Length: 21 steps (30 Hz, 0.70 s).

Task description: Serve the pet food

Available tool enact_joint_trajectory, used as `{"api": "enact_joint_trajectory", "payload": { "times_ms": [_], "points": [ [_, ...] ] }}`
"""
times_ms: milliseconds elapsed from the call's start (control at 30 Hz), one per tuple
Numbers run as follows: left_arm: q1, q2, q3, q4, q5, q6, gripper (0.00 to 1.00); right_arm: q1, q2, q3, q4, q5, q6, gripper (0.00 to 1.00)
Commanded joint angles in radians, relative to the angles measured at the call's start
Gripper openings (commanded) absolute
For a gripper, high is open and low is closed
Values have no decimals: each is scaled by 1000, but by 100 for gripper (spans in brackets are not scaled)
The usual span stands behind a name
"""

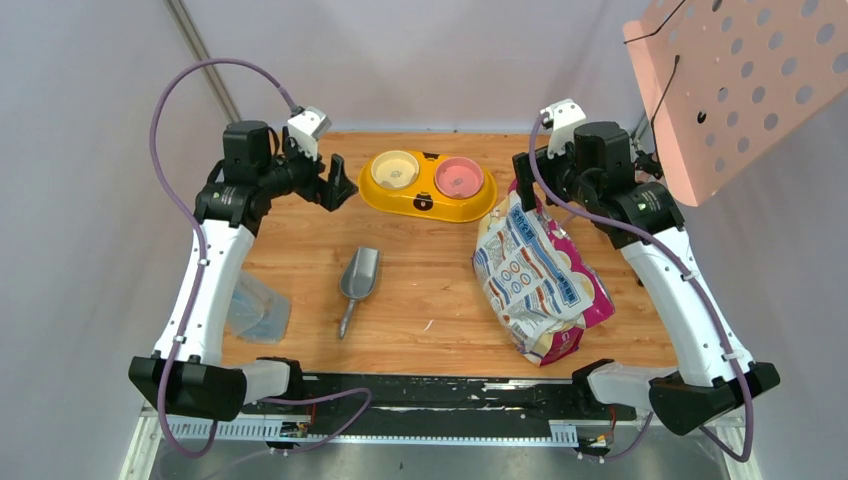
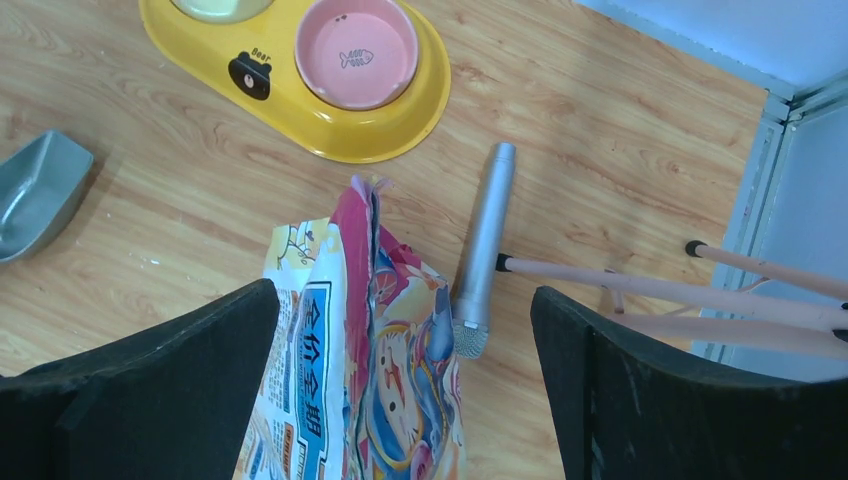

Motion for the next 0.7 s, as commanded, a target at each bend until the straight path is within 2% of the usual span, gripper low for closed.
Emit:
{"api": "enact_joint_trajectory", "payload": {
  "times_ms": [0, 200, 367, 467, 567, 667],
  "points": [
    [-25, 3, -44, -43, 29, 113, 100, 1, 31, 69, 39, 10, 47, 100],
    [-95, 37, 2, -142, -98, 322, 99, 1, 39, 82, 174, -308, -45, 100],
    [-96, 76, 110, -195, -163, 376, 99, 0, 66, 103, 245, -399, 50, 97],
    [-103, 91, 162, -220, -121, 320, 100, 0, 79, 147, 214, -403, 76, 92],
    [-122, 89, 179, -250, -50, 263, 98, 0, 90, 202, 99, -368, -2, 88],
    [-163, 57, 140, -230, 26, 199, 92, 0, 92, 239, -25, -209, -61, 87]
  ]
}}
